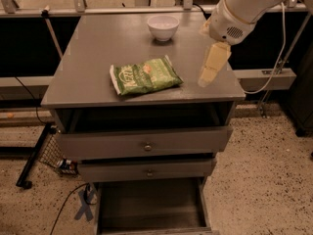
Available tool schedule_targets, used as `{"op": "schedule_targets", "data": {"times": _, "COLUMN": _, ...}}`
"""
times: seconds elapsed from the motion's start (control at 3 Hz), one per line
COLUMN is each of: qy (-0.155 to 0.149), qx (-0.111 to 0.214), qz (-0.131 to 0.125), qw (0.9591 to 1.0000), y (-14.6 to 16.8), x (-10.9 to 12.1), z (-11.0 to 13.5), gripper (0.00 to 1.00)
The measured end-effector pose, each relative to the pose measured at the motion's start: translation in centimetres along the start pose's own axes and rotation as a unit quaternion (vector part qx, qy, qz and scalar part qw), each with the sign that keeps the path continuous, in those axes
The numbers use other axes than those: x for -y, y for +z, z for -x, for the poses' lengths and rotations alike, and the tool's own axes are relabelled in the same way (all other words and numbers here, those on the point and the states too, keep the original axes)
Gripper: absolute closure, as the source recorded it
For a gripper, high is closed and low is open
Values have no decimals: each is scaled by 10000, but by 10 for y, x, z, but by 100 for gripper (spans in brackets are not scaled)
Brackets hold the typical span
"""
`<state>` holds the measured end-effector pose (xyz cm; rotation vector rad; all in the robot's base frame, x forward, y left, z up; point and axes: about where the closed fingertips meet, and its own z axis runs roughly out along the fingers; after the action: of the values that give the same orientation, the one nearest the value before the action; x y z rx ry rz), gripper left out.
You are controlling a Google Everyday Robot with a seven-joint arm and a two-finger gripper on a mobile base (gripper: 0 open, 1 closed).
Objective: Place green jalapeno chip bag into bottom drawer
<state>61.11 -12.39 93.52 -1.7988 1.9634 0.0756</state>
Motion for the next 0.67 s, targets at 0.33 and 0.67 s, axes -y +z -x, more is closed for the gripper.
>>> {"op": "schedule_targets", "data": {"times": 0.33, "qy": 244, "qx": 105, "qz": -82, "qw": 9996, "y": 15, "x": 9, "z": -3, "gripper": 0}}
{"op": "schedule_targets", "data": {"times": 0.67, "qy": 512, "qx": 210, "qz": -49, "qw": 9985, "y": 49, "x": 24, "z": -4, "gripper": 0}}
